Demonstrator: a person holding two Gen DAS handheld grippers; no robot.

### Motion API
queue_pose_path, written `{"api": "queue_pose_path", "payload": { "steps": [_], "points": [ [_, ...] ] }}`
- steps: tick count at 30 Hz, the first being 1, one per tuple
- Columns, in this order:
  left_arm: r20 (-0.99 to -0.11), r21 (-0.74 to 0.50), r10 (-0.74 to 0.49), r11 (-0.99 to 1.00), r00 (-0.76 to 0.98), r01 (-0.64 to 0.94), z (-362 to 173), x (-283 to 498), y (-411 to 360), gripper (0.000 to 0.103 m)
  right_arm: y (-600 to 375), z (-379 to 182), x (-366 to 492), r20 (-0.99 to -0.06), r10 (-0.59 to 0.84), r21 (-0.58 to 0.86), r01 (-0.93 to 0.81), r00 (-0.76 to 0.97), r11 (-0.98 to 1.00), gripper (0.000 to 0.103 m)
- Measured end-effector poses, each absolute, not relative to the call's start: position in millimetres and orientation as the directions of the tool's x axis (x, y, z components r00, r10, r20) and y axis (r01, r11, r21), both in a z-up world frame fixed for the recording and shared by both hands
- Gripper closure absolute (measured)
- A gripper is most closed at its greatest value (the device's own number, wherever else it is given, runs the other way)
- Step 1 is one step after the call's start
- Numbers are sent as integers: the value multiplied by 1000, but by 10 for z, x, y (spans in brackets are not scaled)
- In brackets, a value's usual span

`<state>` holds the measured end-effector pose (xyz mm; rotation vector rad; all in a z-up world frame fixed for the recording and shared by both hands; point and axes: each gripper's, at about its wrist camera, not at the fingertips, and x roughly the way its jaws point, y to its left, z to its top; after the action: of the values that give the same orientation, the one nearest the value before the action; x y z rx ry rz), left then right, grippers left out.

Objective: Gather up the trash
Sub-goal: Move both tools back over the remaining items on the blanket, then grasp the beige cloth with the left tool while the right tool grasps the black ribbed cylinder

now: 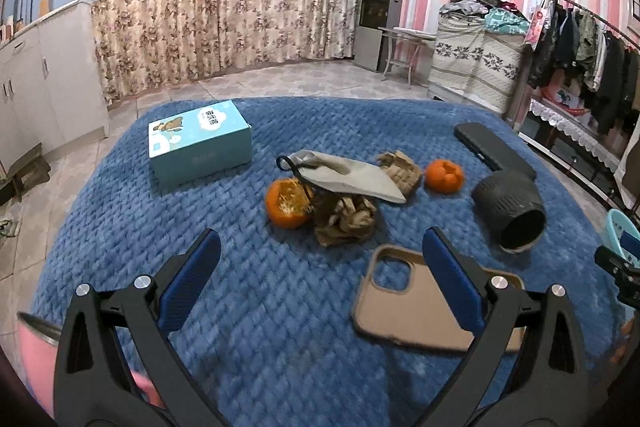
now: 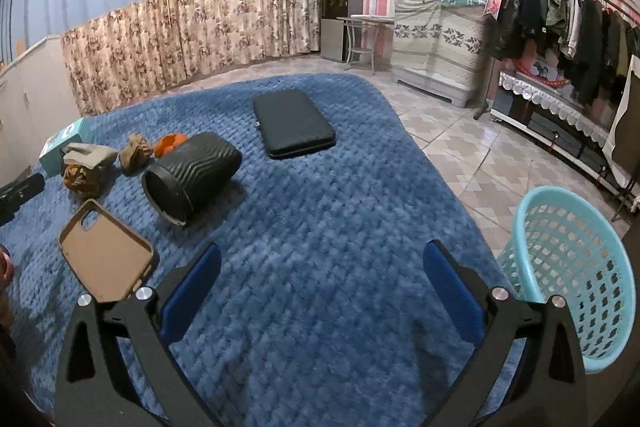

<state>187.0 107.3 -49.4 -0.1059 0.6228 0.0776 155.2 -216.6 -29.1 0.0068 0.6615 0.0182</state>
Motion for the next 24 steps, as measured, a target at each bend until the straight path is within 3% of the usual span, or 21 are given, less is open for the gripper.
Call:
{"api": "queue_pose_path", "payload": {
  "steps": [8, 13, 19, 22, 24],
  "points": [
    [-568, -78, 33, 992, 822, -94, -387, 2297, 1093, 6, -2105, -334, 1701, -638, -24, -17, 17, 770, 1000, 4],
    [-606, -100, 30, 989, 795, -113, -480, 2601, 1192, 19, -2094, -318, 1772, -643, -22, -18, 14, 765, 1000, 4],
    [-672, -139, -52, 989, 739, -57, -662, 2828, 1185, 63, -2011, -282, 1823, -636, -7, -25, -12, 772, 1000, 4],
    [-639, -140, -54, 989, 767, -48, -606, 2752, 1177, 77, -1959, -266, 1832, -634, -1, -29, -23, 773, 999, 4],
    [-610, -135, -51, 990, 791, -40, -528, 2669, 1179, 80, -1916, -244, 1839, -628, 1, -33, -28, 778, 999, 4]
  ]
}}
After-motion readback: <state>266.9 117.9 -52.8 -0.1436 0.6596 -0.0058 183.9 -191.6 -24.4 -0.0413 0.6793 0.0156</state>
